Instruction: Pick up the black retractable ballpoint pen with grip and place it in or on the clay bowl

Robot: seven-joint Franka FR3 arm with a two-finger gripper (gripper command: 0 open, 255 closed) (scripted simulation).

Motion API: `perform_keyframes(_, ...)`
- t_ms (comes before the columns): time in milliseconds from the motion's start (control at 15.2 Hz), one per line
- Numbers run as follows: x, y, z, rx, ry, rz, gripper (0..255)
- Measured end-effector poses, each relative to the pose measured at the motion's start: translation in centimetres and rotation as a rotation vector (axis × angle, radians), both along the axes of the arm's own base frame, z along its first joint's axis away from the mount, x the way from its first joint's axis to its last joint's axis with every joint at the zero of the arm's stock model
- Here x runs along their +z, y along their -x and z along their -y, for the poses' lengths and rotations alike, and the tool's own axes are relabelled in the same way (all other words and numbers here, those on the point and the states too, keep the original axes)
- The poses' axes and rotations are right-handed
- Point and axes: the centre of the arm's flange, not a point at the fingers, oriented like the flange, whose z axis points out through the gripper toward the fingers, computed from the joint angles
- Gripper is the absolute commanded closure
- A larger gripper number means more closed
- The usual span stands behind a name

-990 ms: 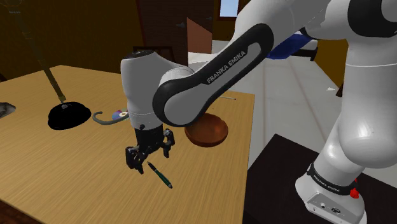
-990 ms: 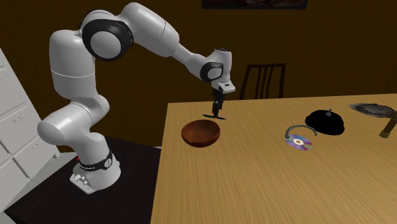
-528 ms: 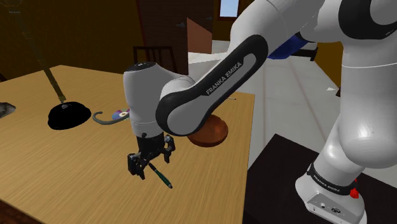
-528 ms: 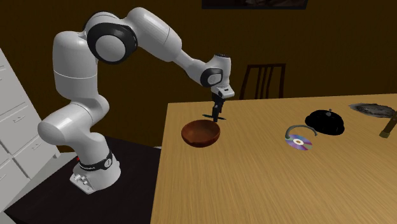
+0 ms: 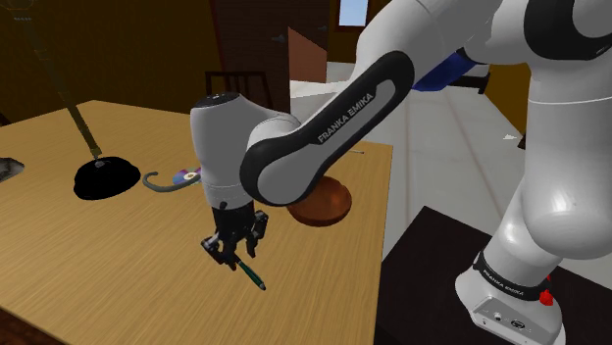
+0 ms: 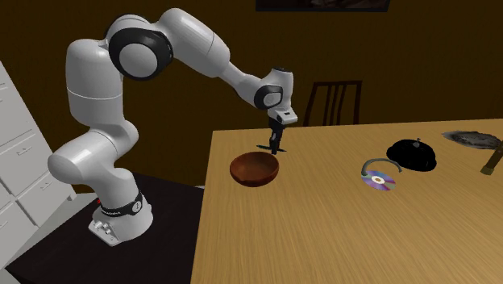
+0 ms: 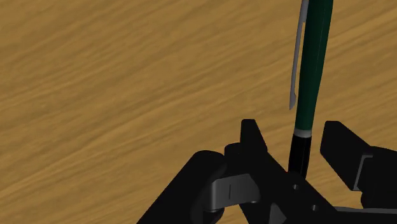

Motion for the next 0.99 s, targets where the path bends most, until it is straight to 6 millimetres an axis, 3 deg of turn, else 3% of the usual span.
perform_keyframes(462, 0.2, -0.1, 0.1, -0.003, -0.002, 0.003, 255)
perform_keyframes(990, 3.9, 0.2, -0.5, 0.004, -0.016, 0.004, 255)
